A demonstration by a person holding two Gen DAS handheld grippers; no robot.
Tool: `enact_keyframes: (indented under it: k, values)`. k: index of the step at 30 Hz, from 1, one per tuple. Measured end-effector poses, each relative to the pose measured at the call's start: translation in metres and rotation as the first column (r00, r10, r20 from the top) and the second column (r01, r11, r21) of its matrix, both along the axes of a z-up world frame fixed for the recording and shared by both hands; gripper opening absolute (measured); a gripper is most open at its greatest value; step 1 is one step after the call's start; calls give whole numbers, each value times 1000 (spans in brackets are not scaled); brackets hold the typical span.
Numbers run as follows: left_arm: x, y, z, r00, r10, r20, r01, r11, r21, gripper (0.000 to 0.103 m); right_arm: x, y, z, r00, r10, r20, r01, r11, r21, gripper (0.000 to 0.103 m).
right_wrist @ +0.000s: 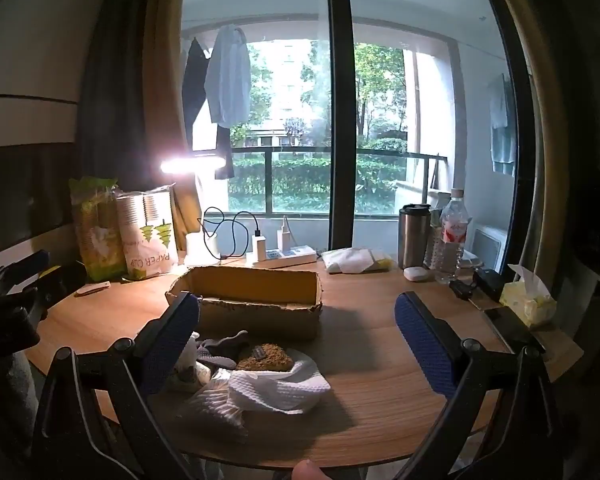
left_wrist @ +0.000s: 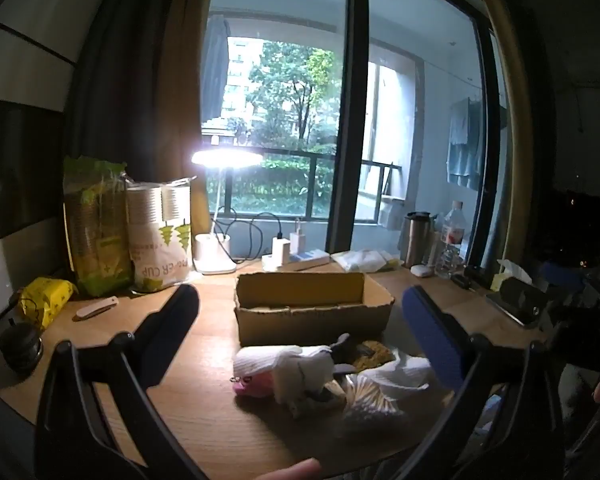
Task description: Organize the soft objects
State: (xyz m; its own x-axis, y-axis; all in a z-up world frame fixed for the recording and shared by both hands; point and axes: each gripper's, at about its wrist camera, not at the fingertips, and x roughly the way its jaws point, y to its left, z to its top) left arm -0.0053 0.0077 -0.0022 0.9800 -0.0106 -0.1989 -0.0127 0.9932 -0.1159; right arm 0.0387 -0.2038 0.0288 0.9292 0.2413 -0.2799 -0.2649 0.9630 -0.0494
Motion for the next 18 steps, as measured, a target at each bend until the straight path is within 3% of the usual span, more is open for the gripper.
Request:
enact_keyframes:
  k: [18]
  values:
    - [1, -1, -1, 1000, 0, -6, 0, 1000, -1, 103, 0, 0, -2, 1000, -2, -10, 2, 1000, 1, 100]
